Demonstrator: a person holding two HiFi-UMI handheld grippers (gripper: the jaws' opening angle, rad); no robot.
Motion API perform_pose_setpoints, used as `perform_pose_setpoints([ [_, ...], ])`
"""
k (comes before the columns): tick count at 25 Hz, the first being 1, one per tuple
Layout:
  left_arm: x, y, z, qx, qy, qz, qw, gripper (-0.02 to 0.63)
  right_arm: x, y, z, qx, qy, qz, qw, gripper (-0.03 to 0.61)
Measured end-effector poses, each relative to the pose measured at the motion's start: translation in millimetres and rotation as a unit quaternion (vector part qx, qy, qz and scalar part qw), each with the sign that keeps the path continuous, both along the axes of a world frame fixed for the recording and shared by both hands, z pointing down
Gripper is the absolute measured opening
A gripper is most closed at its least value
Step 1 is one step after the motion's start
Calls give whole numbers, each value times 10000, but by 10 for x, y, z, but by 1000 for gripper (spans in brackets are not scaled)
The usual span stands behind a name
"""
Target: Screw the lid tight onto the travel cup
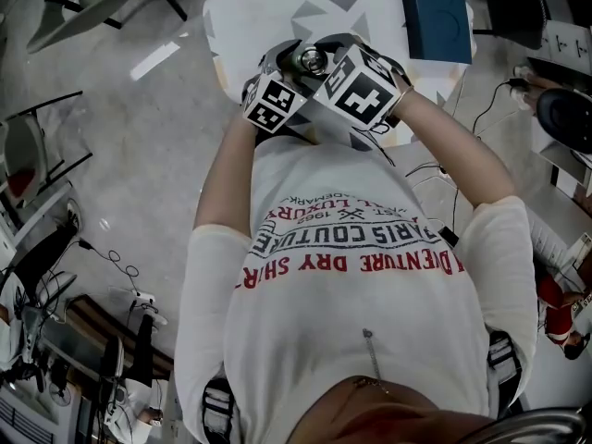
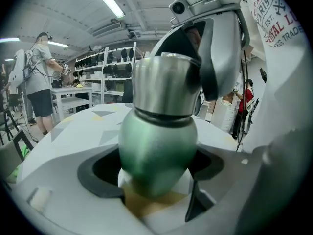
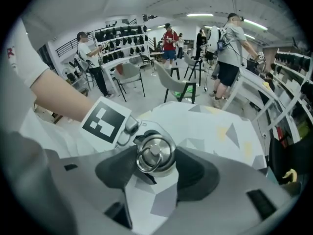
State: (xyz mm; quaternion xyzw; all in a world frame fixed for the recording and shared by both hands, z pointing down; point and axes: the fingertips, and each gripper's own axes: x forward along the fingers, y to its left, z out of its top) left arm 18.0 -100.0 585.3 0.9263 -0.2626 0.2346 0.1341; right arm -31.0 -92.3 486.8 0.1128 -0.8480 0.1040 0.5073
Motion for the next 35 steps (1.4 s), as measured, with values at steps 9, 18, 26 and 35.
perform_pose_setpoints([
  [9, -14, 6, 63, -8, -17, 9, 10000, 397, 16, 134, -51, 263, 93, -2299, 9728, 282],
  [18, -11, 0, 63, -24, -24, 10, 10000, 397, 47, 173, 34, 131, 651, -3679, 9275, 258],
  [26, -12, 13, 84, 2, -39, 19, 10000, 397, 30, 150, 46, -80, 325, -2890, 9567, 258],
  [35, -25, -2, 98, 10, -33, 15, 10000, 397, 6, 62, 84, -600, -124, -254, 9978, 258],
])
